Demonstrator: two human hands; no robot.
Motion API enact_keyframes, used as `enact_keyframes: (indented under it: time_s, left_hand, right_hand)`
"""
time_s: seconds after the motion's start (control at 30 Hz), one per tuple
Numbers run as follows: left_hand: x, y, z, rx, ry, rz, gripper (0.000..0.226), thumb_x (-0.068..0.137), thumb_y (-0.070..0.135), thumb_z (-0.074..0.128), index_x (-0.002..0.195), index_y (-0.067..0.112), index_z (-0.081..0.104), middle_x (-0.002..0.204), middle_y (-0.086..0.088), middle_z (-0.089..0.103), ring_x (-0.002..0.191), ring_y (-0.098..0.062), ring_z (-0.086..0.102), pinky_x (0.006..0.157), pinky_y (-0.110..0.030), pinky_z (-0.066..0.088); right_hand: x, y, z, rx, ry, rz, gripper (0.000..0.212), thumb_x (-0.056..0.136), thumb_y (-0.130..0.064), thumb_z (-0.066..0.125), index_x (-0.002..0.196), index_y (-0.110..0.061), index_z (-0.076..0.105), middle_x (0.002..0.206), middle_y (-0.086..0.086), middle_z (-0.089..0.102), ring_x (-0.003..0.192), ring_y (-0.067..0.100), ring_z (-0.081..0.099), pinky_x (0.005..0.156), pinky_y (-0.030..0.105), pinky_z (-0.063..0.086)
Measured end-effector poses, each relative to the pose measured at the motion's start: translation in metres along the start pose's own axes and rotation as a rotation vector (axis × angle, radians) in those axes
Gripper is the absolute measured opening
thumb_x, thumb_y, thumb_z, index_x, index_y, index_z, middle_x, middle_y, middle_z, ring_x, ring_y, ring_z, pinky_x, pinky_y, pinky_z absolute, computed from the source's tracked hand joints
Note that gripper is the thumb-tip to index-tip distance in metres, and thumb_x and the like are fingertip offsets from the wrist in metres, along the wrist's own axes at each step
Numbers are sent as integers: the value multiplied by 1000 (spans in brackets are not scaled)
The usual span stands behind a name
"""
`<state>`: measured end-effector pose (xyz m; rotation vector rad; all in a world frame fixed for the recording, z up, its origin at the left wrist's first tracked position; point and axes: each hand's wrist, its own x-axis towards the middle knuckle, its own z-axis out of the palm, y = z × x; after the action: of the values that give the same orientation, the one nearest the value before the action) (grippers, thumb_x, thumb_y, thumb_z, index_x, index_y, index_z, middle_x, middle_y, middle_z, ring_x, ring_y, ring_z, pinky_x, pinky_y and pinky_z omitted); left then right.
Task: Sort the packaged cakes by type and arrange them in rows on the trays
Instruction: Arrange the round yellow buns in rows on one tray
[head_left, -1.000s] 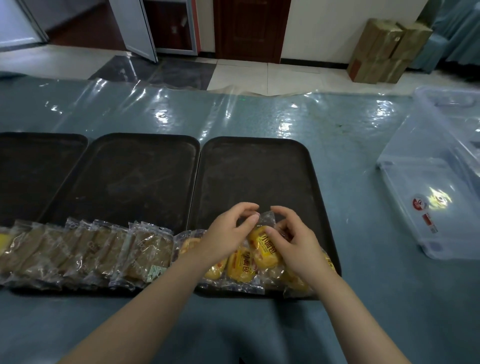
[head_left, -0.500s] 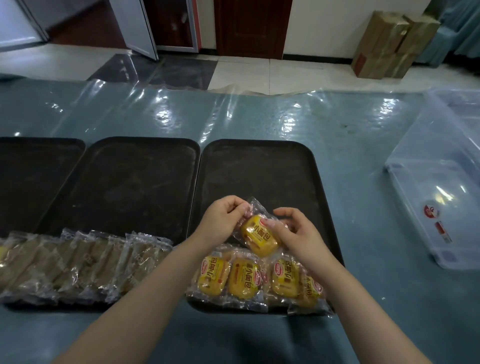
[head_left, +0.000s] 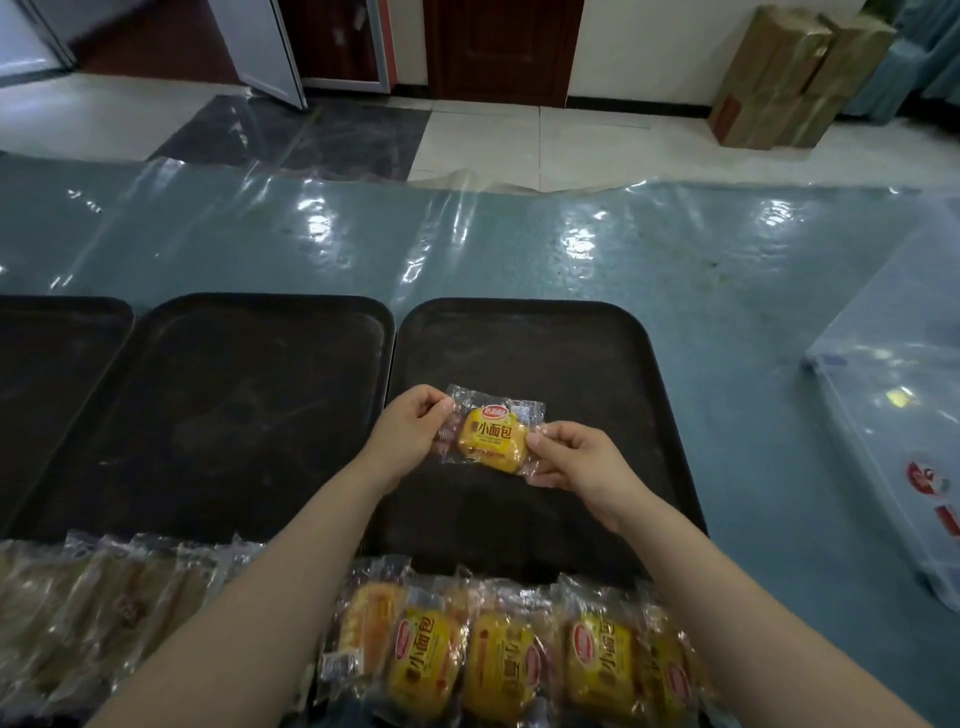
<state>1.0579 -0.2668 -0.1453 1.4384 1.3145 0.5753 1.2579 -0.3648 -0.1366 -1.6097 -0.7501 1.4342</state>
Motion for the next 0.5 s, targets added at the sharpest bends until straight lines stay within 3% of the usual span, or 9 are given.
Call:
enact_keyframes:
  time_s: [0.17, 0.37, 0.5]
  left_hand:
    - [41, -20, 2, 51, 74, -71, 13, 102, 22, 50, 100, 16, 60, 87, -5, 65, 71, -14, 62, 62, -27, 54]
    - [98, -33, -4, 351, 165, 30, 13, 103, 28, 47, 100, 21, 58, 89, 5, 61, 81, -11, 58, 62, -23, 41]
    - [130, -31, -9, 428, 225, 133, 14, 102, 26, 48, 107, 19, 59, 95, 3, 63, 86, -10, 59, 72, -26, 49]
  right_hand:
    - [58, 0, 4, -83, 38, 0, 15, 98, -17, 61, 99, -7, 72, 88, 13, 72, 78, 20, 69, 74, 34, 60]
    - [116, -1, 23, -93, 127, -2, 16, 100, -12, 57, 94, -5, 70, 78, 10, 66, 66, 15, 64, 63, 26, 58]
    - [151, -4, 33, -80, 199, -1, 17, 100, -16, 58, 91, -9, 71, 79, 11, 68, 70, 20, 67, 76, 37, 62]
